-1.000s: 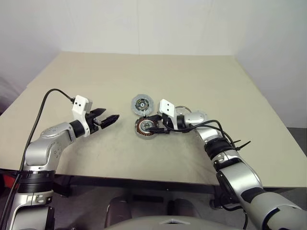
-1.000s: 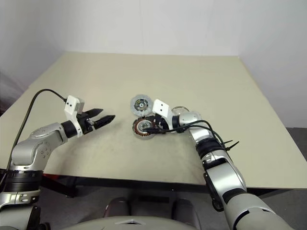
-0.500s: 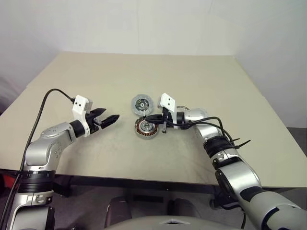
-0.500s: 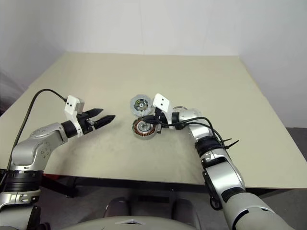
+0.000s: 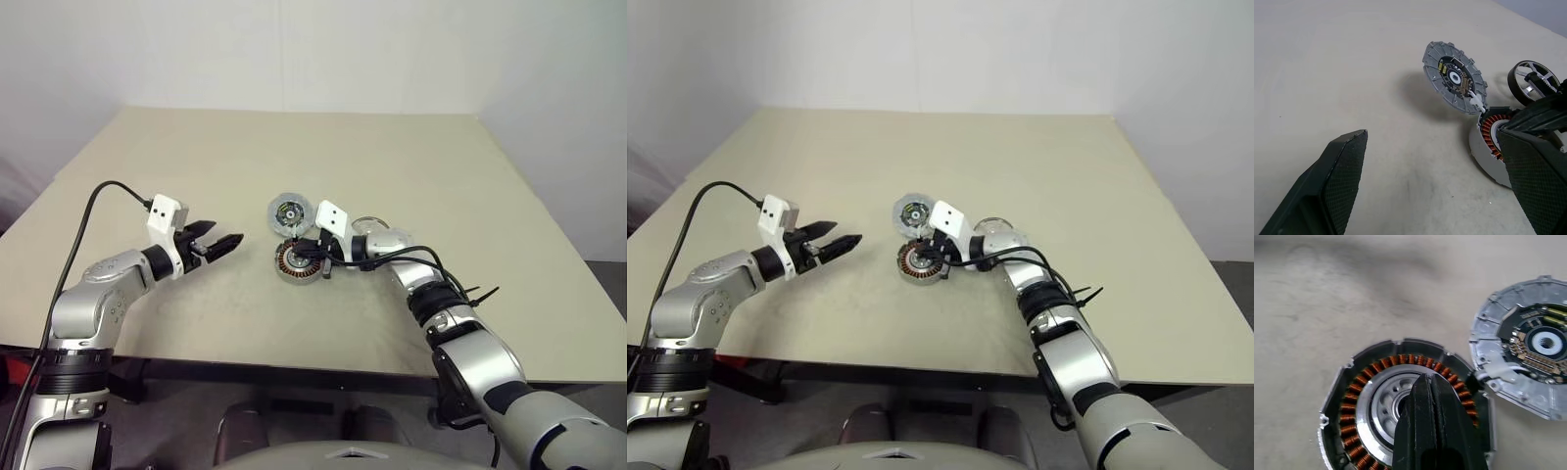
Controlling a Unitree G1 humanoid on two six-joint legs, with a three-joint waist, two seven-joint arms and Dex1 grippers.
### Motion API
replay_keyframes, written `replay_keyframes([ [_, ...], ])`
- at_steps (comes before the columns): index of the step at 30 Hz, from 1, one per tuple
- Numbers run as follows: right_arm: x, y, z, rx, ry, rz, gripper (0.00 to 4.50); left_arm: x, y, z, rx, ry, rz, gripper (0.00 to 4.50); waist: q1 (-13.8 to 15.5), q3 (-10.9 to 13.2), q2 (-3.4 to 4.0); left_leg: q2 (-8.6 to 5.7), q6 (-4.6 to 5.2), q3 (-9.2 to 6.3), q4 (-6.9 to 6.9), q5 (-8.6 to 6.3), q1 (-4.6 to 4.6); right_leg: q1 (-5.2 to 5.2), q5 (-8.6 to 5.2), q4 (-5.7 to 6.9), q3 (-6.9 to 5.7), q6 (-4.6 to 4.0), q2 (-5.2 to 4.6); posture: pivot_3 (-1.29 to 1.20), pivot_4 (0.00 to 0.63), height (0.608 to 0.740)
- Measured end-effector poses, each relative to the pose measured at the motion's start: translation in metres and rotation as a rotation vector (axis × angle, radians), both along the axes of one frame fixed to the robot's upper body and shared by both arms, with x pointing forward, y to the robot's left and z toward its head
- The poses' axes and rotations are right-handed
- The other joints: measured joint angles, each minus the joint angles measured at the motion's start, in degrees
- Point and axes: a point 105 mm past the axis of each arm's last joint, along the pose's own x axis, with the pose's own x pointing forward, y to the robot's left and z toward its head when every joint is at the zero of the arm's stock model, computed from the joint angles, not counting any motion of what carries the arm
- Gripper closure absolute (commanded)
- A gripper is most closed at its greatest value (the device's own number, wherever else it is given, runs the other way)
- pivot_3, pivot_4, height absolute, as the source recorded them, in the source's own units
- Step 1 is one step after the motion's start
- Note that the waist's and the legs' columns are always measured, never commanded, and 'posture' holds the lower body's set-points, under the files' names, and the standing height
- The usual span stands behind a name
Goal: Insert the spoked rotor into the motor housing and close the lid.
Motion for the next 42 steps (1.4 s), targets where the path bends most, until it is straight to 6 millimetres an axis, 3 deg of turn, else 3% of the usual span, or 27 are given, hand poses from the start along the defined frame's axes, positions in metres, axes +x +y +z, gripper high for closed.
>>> replay_keyframes([
  [7,0.002,-0.001,0.003,0.012,0.011,-0.007,4.46,0.0,0.0,0.0,0.001,0.0,0.004,0.0,0.01,0.0,0.0,0.0,-0.03,-0.01,0.0,0.02,-0.01,-0.04,0.0,0.08,0.0,0.0,0.0,0.0,0.0,0.74],
  [15,-0.001,0.006,0.021,0.048,-0.016,0.034,4.46,0.0,0.001,0.0,0.003,-0.001,0.005,0.0,0.02,0.0,0.0,0.02,-0.02,-0.01,-0.01,0.01,-0.09,-0.13,-0.03,0.04,-0.01,-0.04,0.02,0.0,0.0,0.74],
  [20,0.0,0.004,0.018,0.045,-0.007,0.026,4.46,0.0,0.001,0.0,0.003,-0.001,0.005,0.0,0.02,0.0,0.0,0.02,-0.03,-0.01,-0.01,0.02,-0.07,-0.13,-0.03,0.06,0.0,-0.04,0.02,0.0,0.0,0.74],
  [24,-0.002,-0.004,-0.002,0.033,0.042,-0.016,4.46,0.001,0.001,0.0,0.004,-0.001,0.006,0.0,0.02,0.0,0.0,0.0,-0.03,0.0,-0.01,0.02,-0.08,-0.13,-0.03,0.05,0.0,-0.04,0.01,0.0,0.0,0.74],
  [34,-0.001,-0.005,-0.001,0.051,0.044,-0.021,4.46,0.001,0.002,0.0,0.009,-0.003,0.011,0.0,0.05,-0.01,-0.01,0.0,-0.03,-0.01,-0.01,0.02,0.01,0.01,-0.03,0.07,0.0,-0.04,0.01,0.0,0.0,0.74],
  [38,0.007,-0.014,0.019,0.1,0.021,-0.064,4.46,0.001,0.003,0.0,0.01,-0.003,0.016,0.0,0.04,0.0,-0.01,0.01,-0.03,-0.01,-0.01,0.02,-0.09,-0.12,-0.03,0.05,0.0,-0.04,0.01,0.0,0.0,0.74],
  [42,0.024,-0.039,0.052,0.126,-0.058,-0.149,4.46,0.001,0.002,0.0,0.007,-0.002,0.016,0.0,0.12,0.0,-0.01,0.0,-0.02,-0.01,-0.01,0.02,-0.09,-0.1,-0.03,0.02,0.0,-0.04,0.01,0.0,0.0,0.74],
])
